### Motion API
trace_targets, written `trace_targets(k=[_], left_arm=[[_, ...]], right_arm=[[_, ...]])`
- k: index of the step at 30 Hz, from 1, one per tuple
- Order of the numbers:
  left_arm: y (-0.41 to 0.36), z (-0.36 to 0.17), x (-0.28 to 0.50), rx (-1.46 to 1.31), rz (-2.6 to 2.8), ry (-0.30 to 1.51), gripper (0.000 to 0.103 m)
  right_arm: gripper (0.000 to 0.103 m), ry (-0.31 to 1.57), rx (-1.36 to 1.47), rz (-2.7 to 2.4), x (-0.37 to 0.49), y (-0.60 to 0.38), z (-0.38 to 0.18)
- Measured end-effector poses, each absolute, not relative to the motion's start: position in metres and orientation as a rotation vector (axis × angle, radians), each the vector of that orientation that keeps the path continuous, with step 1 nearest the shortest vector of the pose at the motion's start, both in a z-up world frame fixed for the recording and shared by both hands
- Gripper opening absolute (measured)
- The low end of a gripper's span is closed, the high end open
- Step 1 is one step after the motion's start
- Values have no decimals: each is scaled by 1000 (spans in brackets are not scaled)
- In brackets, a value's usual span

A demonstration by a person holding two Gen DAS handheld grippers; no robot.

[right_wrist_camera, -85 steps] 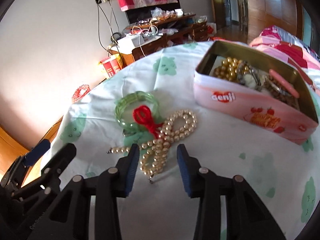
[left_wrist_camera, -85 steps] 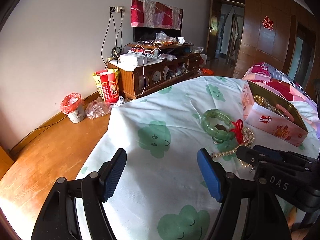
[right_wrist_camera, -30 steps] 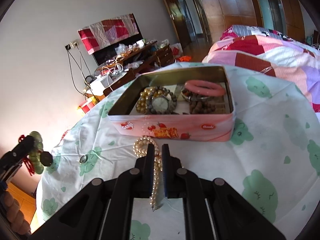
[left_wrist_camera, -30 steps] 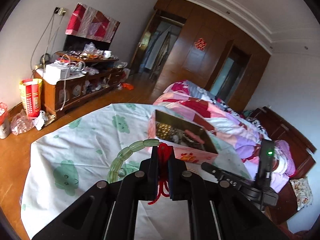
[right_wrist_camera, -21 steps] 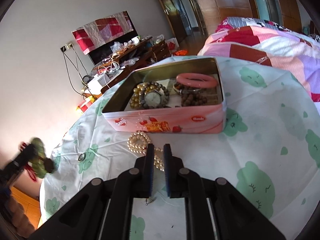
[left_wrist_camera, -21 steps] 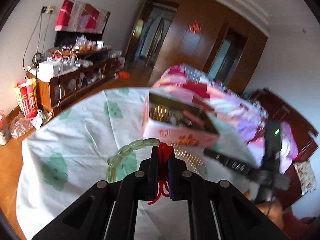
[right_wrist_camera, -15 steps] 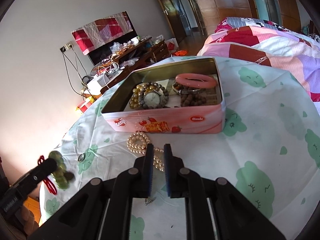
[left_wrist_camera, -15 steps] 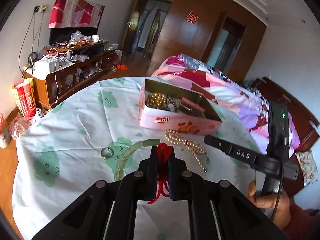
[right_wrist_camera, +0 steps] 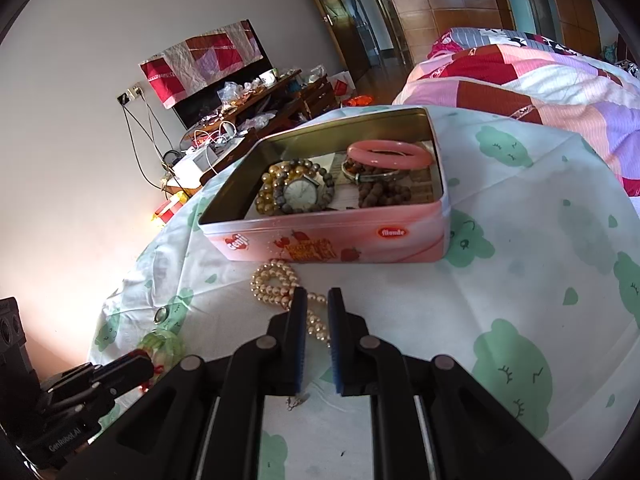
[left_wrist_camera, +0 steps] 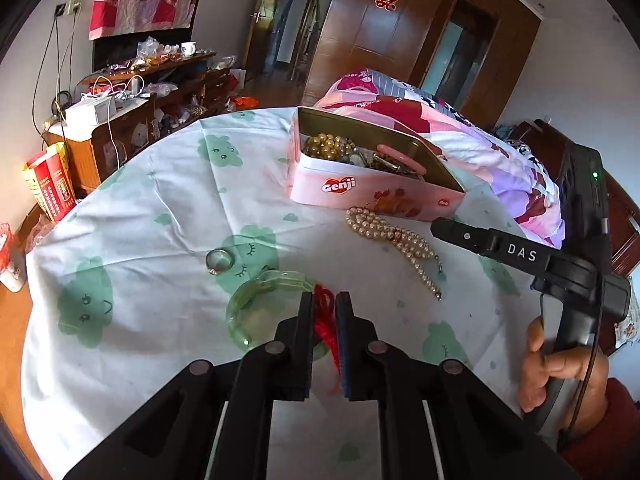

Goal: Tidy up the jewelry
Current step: 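Lift the pearl strand with the right gripper while the left lifts the red ribbon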

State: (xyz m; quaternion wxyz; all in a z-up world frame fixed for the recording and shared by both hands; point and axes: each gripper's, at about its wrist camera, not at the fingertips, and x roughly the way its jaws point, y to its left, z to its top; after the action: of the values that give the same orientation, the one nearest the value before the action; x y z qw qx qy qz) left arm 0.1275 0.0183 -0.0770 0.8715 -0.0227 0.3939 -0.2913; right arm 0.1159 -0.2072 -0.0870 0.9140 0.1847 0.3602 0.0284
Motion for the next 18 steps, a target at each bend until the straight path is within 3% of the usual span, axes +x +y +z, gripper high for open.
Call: trace_targets(k=[6, 10, 18], left_arm=[[29, -76, 128, -63, -554, 791, 11], [36, -66, 129, -104, -551, 743, 3], [34, -52, 128, -80, -561, 729, 7]], right_arm=[[14, 747, 387, 54, 116, -208, -88], [14, 751, 391, 54, 117, -208, -89], [14, 749, 392, 54, 117, -208, -89]])
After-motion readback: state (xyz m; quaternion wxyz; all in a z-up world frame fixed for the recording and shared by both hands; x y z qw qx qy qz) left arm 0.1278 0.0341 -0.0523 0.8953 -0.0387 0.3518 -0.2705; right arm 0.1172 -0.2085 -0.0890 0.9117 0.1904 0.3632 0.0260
